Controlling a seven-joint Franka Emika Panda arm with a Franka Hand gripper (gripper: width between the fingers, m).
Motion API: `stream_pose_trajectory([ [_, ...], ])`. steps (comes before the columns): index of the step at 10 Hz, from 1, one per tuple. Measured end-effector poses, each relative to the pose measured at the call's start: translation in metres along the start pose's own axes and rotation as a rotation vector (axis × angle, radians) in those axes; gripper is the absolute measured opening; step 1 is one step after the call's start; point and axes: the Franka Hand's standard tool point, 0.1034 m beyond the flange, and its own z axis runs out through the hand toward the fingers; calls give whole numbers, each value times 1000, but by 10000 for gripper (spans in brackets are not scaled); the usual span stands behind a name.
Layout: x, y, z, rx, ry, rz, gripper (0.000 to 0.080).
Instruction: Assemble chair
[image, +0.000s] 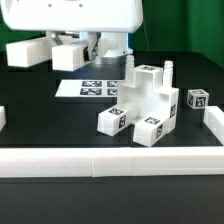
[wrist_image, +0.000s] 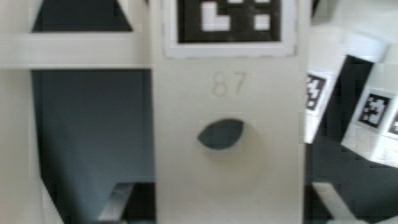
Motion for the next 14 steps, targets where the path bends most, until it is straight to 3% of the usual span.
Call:
stream_pose_trajectory([
  [3, -18, -47, -6, 6, 6, 50, 284],
  [5, -15, -75, -1, 5, 27, 50, 284],
  [6, -8, -70, 9, 6, 52, 36, 284],
  [11, -13, -80, 8, 15, 43, 136, 284],
  [13, -14, -88, 4, 43, 35, 265, 284],
  [14, -13, -89, 2, 44, 36, 259, 284],
])
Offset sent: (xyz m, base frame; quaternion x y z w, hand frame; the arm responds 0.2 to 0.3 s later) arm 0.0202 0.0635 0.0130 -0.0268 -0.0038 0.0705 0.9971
